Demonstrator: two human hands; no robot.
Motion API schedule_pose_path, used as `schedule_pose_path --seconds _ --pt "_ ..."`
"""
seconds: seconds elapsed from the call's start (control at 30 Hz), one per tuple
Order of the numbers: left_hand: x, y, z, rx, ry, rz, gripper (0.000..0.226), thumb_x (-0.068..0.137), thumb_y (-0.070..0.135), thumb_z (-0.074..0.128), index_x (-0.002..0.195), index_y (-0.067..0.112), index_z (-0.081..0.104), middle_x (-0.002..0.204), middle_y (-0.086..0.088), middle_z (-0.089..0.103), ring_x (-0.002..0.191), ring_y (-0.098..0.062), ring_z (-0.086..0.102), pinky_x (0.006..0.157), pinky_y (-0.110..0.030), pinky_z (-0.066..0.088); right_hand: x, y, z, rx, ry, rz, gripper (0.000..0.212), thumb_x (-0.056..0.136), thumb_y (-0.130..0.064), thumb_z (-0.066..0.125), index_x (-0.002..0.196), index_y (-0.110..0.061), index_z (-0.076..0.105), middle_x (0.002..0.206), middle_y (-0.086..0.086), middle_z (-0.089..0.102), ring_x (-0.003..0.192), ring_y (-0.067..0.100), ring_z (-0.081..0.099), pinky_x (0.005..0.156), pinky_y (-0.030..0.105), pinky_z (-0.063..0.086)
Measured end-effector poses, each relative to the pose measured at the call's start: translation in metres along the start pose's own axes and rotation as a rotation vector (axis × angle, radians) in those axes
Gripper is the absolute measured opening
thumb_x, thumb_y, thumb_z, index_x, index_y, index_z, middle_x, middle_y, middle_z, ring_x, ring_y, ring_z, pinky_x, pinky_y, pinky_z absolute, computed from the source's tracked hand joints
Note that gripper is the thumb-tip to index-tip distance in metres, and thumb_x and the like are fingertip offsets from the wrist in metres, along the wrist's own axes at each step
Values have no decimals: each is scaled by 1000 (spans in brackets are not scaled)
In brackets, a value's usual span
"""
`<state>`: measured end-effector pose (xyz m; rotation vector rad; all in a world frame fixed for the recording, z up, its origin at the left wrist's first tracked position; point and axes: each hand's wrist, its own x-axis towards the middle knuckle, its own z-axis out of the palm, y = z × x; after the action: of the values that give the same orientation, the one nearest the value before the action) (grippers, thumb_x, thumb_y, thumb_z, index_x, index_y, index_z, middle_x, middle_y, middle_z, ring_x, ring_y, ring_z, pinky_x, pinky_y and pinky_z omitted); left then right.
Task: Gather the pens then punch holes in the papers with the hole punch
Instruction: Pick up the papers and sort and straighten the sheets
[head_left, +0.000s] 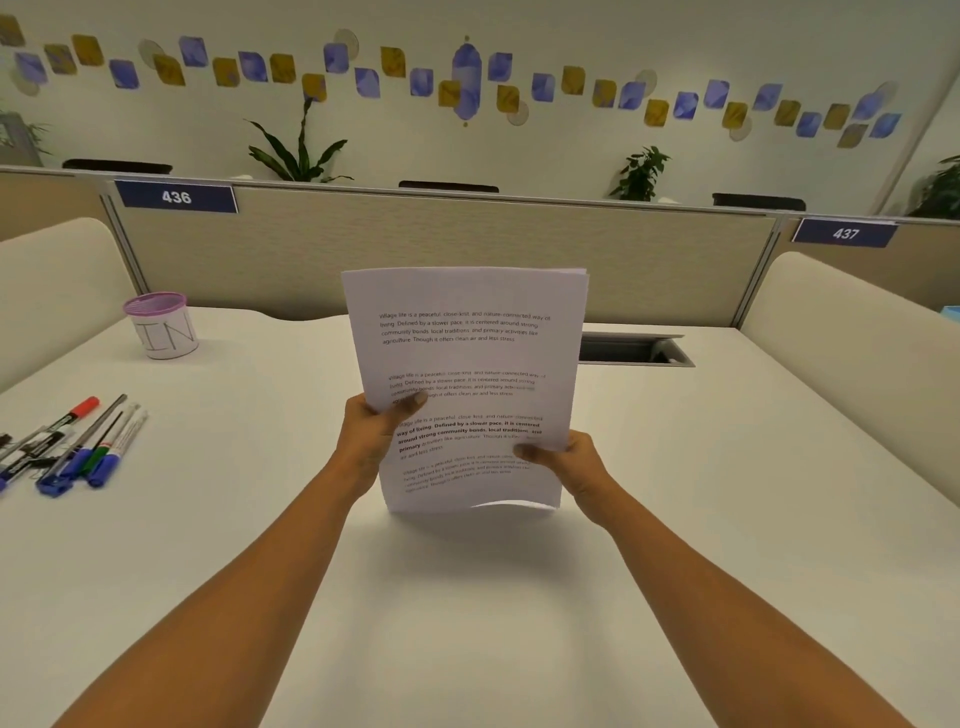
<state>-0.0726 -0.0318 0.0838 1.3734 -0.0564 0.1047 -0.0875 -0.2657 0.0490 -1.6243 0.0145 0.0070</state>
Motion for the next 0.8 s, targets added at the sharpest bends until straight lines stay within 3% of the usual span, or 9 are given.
schedule_pose_path --seconds 0.1,0.23,0.33,0.47,0.6,0.7,0.8 --pt "-1 3 0 -83 35 16 15 80 10 68 91 21 68 81 4 75 77 -20 71 65 -37 59 -4 6 -10 -11 40 10 13 75 -18 75 87 -19 71 87 -2 72 84 18 65 70 19 52" --pt "-2 6 3 -262 83 25 17 82 5 64 91 19 66 79 8 76 73 -12 72 58 -29 59 -4 9 -23 126 130 19 15 78 -19 72 91 -14 69 93 6 71 87 24 65 81 30 54" --pt "-3 5 8 -349 106 19 17 82 6 64 92 20 66 81 7 76 76 -13 72 62 -32 60 -4 7 -25 296 166 53 7 81 -16 68 87 -16 65 85 0 71 78 15 67 80 29 51" --pt "-4 6 19 -468 125 9 21 84 7 62 101 20 64 94 3 73 87 -17 69 72 -37 59 -4 2 -10 474 88 47 21 81 -13 66 100 -21 62 91 -6 73 85 13 69 74 24 53" --pt "-5 7 30 -532 95 -7 23 85 7 61 104 21 63 102 0 70 90 -18 70 75 -39 60 -3 -4 12 499 35 -28 32 75 -9 69 101 -25 60 91 -7 73 83 9 70 69 26 57" --pt "-5 9 27 -513 83 24 26 85 3 60 104 20 63 100 1 71 87 -16 71 72 -37 60 1 -7 11 498 57 -84 29 81 2 63 100 -21 61 88 -9 75 80 6 71 64 23 57" --pt "-2 12 12 -495 127 71 33 85 -4 57 103 23 61 105 2 68 91 -15 68 79 -35 59 3 -11 -8 455 94 -113 24 81 4 62 95 -16 64 83 -9 75 76 7 71 61 22 56"
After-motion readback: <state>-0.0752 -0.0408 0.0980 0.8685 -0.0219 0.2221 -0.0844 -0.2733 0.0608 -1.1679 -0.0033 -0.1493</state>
